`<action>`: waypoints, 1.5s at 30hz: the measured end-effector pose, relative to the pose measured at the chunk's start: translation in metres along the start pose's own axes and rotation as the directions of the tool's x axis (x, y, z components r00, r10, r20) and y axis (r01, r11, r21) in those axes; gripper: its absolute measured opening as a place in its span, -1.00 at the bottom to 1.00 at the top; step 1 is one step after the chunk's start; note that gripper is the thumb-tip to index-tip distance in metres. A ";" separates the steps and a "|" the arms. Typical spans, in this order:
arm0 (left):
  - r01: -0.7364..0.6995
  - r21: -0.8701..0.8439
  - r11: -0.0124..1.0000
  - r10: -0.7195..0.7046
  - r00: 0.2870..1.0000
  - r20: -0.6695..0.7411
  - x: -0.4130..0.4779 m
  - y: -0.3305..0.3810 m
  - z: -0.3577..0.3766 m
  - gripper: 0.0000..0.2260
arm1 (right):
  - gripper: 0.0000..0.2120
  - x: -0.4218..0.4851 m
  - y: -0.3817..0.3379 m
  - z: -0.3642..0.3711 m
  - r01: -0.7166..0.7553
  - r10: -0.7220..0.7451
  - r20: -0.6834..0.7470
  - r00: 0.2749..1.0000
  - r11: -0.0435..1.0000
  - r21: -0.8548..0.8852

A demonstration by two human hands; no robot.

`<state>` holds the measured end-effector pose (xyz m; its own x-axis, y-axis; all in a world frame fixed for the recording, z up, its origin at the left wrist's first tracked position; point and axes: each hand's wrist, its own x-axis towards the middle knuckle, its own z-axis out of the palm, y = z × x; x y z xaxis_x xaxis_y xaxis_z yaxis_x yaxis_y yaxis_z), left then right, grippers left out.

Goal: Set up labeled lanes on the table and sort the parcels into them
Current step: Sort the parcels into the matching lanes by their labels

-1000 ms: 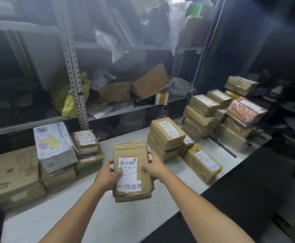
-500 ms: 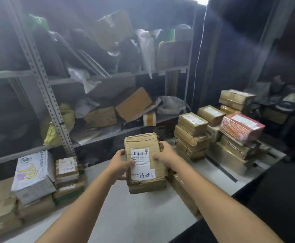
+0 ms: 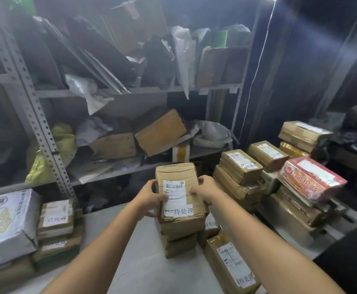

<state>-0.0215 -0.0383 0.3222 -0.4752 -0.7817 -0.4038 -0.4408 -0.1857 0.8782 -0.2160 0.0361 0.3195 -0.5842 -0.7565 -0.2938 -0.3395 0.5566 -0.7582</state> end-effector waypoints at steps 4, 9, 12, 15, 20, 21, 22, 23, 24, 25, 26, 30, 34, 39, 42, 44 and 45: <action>0.043 0.011 0.999 -0.042 0.998 -0.046 0.025 0.006 0.012 -0.37 | -0.42 0.036 0.003 -0.008 0.029 -0.027 0.061 0.998 0.999 -0.034; 0.123 0.008 0.992 -0.120 0.983 -0.138 0.047 0.008 0.030 -0.38 | -0.39 0.081 0.017 -0.011 0.089 -0.082 0.171 0.982 0.995 -0.034; 0.193 -0.003 0.981 -0.189 0.963 -0.193 0.055 0.001 0.044 -0.37 | -0.43 0.099 0.028 -0.009 0.117 -0.098 0.273 0.957 0.992 -0.054; 0.234 -0.033 0.972 -0.235 0.945 -0.229 0.061 -0.006 0.058 -0.38 | -0.39 0.112 0.039 -0.007 0.140 -0.112 0.329 0.938 0.988 -0.061; 0.246 -0.086 0.965 -0.260 0.921 -0.291 0.068 -0.003 0.067 -0.38 | -0.37 0.127 0.041 -0.010 0.183 -0.160 0.368 0.916 0.983 -0.030; 0.249 -0.091 0.964 -0.265 0.916 -0.300 0.070 -0.002 0.067 -0.38 | -0.35 0.130 0.041 -0.010 0.181 -0.158 0.364 0.918 0.983 -0.030; 0.254 -0.092 0.963 -0.270 0.913 -0.307 0.073 -0.002 0.068 -0.38 | -0.34 0.132 0.042 -0.010 0.181 -0.159 0.360 0.919 0.983 -0.030; 0.258 -0.094 0.962 -0.274 0.911 -0.309 0.075 -0.002 0.069 -0.38 | -0.34 0.133 0.043 -0.010 0.182 -0.159 0.357 0.920 0.983 -0.031; 0.259 -0.093 0.961 -0.275 0.909 -0.314 0.076 -0.002 0.070 -0.38 | -0.33 0.134 0.045 -0.010 0.185 -0.160 0.359 0.919 0.982 -0.036; 0.259 -0.090 0.962 -0.274 0.908 -0.318 0.076 -0.003 0.070 -0.39 | -0.33 0.132 0.045 -0.011 0.189 -0.162 0.359 0.919 0.981 -0.044; 0.256 -0.086 0.963 -0.270 0.908 -0.319 0.075 -0.003 0.070 -0.39 | -0.33 0.131 0.044 -0.011 0.195 -0.165 0.358 0.919 0.979 -0.051; 0.245 -0.052 0.968 -0.248 0.913 -0.324 0.074 -0.008 0.072 -0.41 | -0.37 0.128 0.042 -0.014 0.228 -0.175 0.381 0.908 0.969 -0.098; 0.252 0.154 0.955 -0.187 0.920 -0.345 0.069 -0.004 0.075 -0.41 | -0.44 0.126 0.031 -0.018 0.299 -0.164 0.434 0.886 0.917 -0.265; 0.302 0.333 0.893 -0.161 0.907 -0.389 0.042 -0.001 0.059 -0.48 | -0.44 0.115 -0.004 -0.013 0.464 -0.279 0.393 0.876 0.705 -0.536; 0.337 0.392 0.856 -0.148 0.886 -0.439 0.011 -0.013 0.022 -0.49 | -0.50 0.099 -0.032 0.002 0.582 -0.399 0.423 0.813 0.571 -0.579; 0.395 0.439 0.807 -0.163 0.864 -0.477 -0.015 -0.027 -0.010 -0.49 | -0.53 0.085 -0.049 0.018 0.649 -0.421 0.494 0.761 0.500 -0.573; 0.429 0.462 0.776 -0.173 0.850 -0.498 -0.028 -0.035 -0.028 -0.50 | -0.55 0.078 -0.057 0.028 0.668 -0.413 0.526 0.743 0.500 -0.551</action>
<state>0.0285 -0.0259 0.3097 0.0516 -0.9285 -0.3677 -0.8977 -0.2044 0.3903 -0.2214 -0.0640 0.3240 0.0942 -0.9729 -0.2113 -0.9662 -0.0382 -0.2550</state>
